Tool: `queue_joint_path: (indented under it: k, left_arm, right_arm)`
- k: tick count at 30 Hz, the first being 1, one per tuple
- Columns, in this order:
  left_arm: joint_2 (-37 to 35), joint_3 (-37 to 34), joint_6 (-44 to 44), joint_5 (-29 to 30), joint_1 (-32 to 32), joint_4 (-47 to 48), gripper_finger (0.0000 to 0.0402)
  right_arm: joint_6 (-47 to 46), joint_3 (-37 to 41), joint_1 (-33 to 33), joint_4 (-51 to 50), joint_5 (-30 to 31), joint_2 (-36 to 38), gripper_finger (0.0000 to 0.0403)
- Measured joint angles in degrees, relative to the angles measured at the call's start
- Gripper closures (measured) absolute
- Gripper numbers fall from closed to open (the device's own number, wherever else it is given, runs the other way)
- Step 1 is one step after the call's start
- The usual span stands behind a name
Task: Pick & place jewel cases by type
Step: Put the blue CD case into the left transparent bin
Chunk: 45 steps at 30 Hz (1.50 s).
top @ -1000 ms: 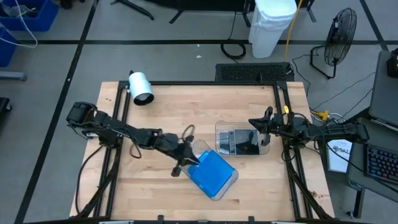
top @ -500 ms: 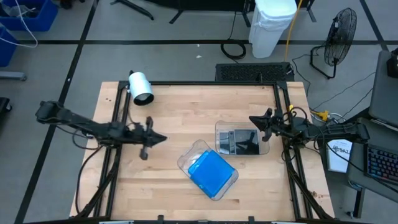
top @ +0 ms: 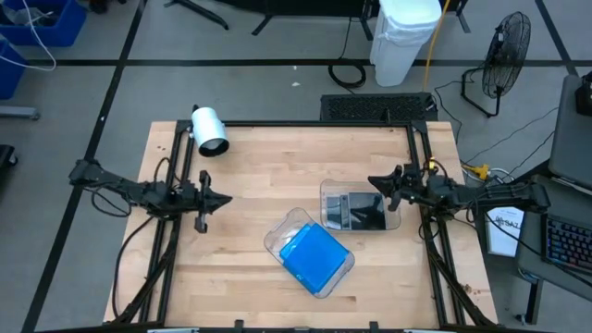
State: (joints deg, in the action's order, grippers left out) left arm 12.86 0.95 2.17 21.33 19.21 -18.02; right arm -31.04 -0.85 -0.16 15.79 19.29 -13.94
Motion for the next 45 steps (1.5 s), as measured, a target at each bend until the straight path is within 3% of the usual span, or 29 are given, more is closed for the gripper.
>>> queue_joint_path:
  k: [4,12,17,23,25,28,30,32,35,39,41,45]
  left_arm:
    - [-2.0,0.0,-3.2,-0.3,0.4,3.8,0.0396]
    - [-2.1,0.0,-3.5,-0.5,1.2,6.3,0.0354]
    - [-2.1,0.0,-3.5,-0.4,1.2,6.0,0.0335]
    - [-2.1,0.0,-3.4,-0.4,1.2,5.9,0.0329]
    - [-2.0,0.0,-3.4,-0.4,1.2,5.9,0.0332]
    - [-2.0,0.0,-3.4,-0.4,1.2,5.9,0.0338]
    - [-2.0,0.0,-3.4,-0.4,1.2,5.9,0.0342]
    - [-2.0,0.0,-3.4,-0.4,1.2,5.9,0.0346]
    - [-2.0,0.0,-3.4,-0.4,1.2,5.9,0.0351]
    - [-2.0,0.0,-3.4,-0.3,1.2,5.9,0.0357]
    - [-2.0,0.0,-3.4,-0.3,1.1,5.7,0.0360]
    - [-2.0,0.0,-3.4,-0.3,1.1,5.8,0.0360]
  right_arm:
    - [-1.4,0.0,0.0,-1.6,-1.5,-1.2,0.0398]
    - [-4.0,0.0,-0.2,-5.1,0.3,-4.3,0.0399]
    - [-4.5,0.0,-0.1,2.9,-10.0,-7.1,0.0399]
    - [-8.8,0.0,-0.1,8.9,-11.9,-9.4,0.0399]
    - [-8.1,0.0,-0.1,15.6,-16.1,-10.1,0.0399]
    - [-3.1,-1.0,0.3,31.7,-28.5,-11.6,0.0399]
    - [-1.0,-3.8,2.1,34.9,-33.9,-12.8,0.0400]
    - [2.2,-8.8,5.7,26.5,-33.9,-15.4,0.0402]
    - [4.9,-19.2,11.6,5.9,-23.7,-21.5,0.0402]
    - [-2.4,-31.9,18.7,-22.9,-13.6,-36.0,0.0402]
    - [-6.0,-37.1,21.4,-28.2,-13.2,-42.6,0.0402]
    - [-9.0,-43.4,23.6,-26.8,-17.3,-52.5,0.0402]
